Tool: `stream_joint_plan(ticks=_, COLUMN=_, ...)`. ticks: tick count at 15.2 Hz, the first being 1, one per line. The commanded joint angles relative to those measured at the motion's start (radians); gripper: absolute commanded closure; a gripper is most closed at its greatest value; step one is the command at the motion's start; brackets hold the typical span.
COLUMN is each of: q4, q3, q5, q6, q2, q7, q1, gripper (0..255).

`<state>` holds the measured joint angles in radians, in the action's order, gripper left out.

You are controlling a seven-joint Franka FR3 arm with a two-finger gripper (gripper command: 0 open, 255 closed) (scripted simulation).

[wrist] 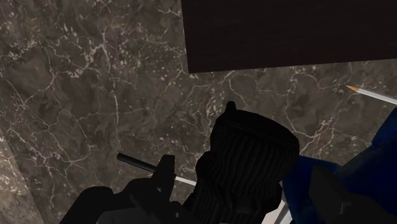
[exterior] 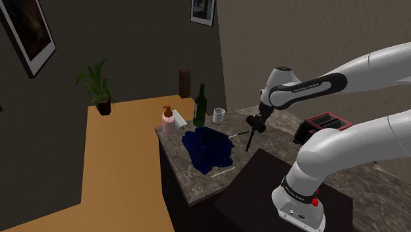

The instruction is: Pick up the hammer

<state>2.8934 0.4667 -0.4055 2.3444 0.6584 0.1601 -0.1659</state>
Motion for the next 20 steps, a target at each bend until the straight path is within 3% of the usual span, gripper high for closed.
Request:
stream_joint_plan(ticks=1, q4=0.008, q3=0.003, q5=-0.004, q6=0.015, q2=-0.007, q7=-0.001, q1=-0.002, gripper=0)
stream_joint_plan(ticks=2, q4=0.005, q3=0.002, q5=-0.002, q6=0.014, q2=-0.009, q7=-0.002, q1=0.001, gripper=255)
stream_joint_plan(ticks=11, q4=0.008, q3=0.003, q5=-0.004, q6=0.015, q2=-0.007, q7=-0.001, q1=-0.002, gripper=255)
stream_joint_plan(ticks=20, q4=-0.064, q3=-0.039, q5=0.034, q6=-0.153, q2=0.092, q7=0.007, q1=0.006, gripper=255)
